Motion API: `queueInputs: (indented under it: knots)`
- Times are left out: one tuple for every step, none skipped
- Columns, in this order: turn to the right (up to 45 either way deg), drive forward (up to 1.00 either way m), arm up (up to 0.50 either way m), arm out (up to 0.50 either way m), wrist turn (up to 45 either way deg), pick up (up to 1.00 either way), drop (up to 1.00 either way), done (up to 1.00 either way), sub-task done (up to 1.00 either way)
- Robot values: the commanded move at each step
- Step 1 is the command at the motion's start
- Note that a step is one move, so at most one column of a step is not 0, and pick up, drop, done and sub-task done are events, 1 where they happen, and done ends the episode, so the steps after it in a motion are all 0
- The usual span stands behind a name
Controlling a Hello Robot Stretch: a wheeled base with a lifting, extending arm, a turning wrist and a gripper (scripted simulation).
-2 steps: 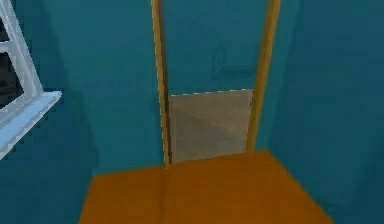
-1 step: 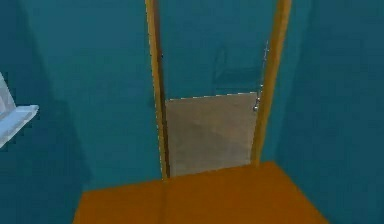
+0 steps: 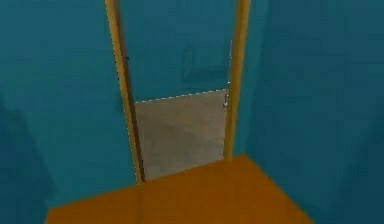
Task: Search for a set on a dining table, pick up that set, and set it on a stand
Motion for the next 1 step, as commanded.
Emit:
queueInputs:
  knots:
    - [0.0, 1.00, 0.00, 0.00, 0.0, 0.00, 0.00, 0.00, 0.00]
